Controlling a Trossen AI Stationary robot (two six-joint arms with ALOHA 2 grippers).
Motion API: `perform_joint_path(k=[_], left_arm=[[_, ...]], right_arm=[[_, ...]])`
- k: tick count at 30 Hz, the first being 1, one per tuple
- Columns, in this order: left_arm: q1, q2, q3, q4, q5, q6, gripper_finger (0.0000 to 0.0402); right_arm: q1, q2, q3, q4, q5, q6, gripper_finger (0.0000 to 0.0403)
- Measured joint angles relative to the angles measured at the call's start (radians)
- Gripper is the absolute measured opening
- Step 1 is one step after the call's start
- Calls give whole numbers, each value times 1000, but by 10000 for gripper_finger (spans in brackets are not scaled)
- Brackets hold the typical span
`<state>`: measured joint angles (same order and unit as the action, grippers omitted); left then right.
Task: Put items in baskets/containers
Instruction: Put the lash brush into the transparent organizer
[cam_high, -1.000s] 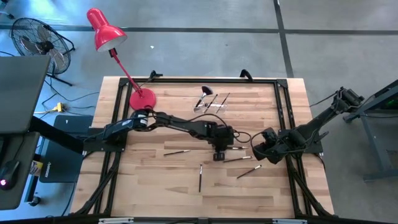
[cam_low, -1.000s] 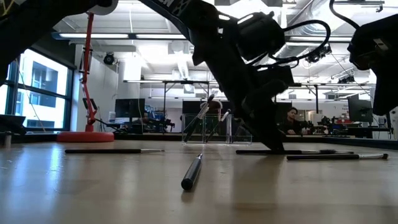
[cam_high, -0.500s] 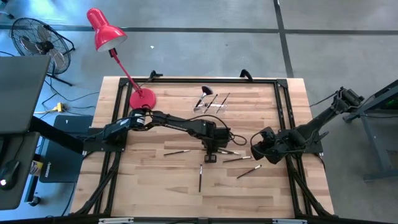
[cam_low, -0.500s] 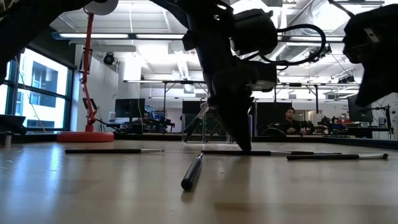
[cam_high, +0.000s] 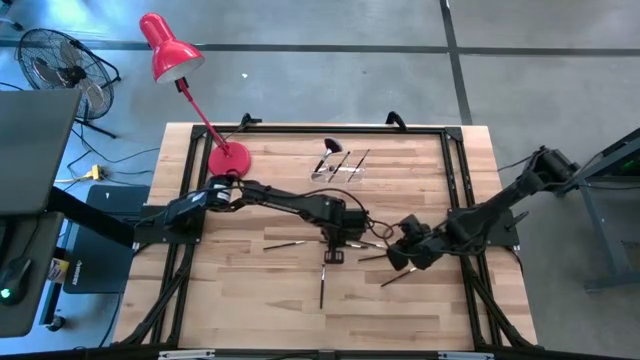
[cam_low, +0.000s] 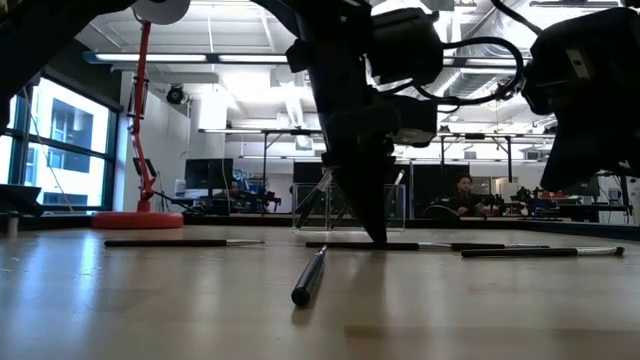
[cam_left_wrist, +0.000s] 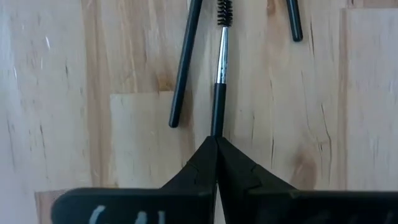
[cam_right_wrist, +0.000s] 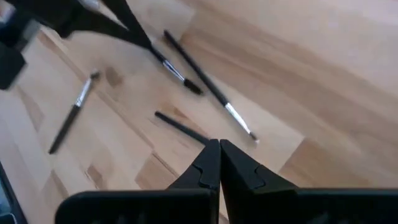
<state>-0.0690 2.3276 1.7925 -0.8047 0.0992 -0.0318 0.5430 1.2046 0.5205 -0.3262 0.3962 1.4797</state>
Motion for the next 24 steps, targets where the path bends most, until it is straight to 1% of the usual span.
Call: perform_joint_path(k=[2,4,10,14,16,18,20,24], left_arm=[[-4,-11,-36,31,1,-9,0],[-13,-52,-103,62,4,-22,0],[-24,-165,-303,224,-2,-79,0],[-24,-227,-402,316,-20,-139,0],[-24,-238,-449,372,-25,-173,0],[-24,-242,-477,425,-25,-213,0],[-24,-262,-497,453,-13,-236,0],[-23,-264,-501,482,14,-237,0]], right_arm=[[3,9,0,18,-11,3,0],[8,9,0,30,-11,4,0],[14,7,1,57,22,3,0],[13,7,1,58,48,-7,0],[13,7,1,67,65,-21,0],[11,7,1,96,71,-87,0],[-1,16,3,135,68,-197,0],[-54,61,3,250,17,-415,0]])
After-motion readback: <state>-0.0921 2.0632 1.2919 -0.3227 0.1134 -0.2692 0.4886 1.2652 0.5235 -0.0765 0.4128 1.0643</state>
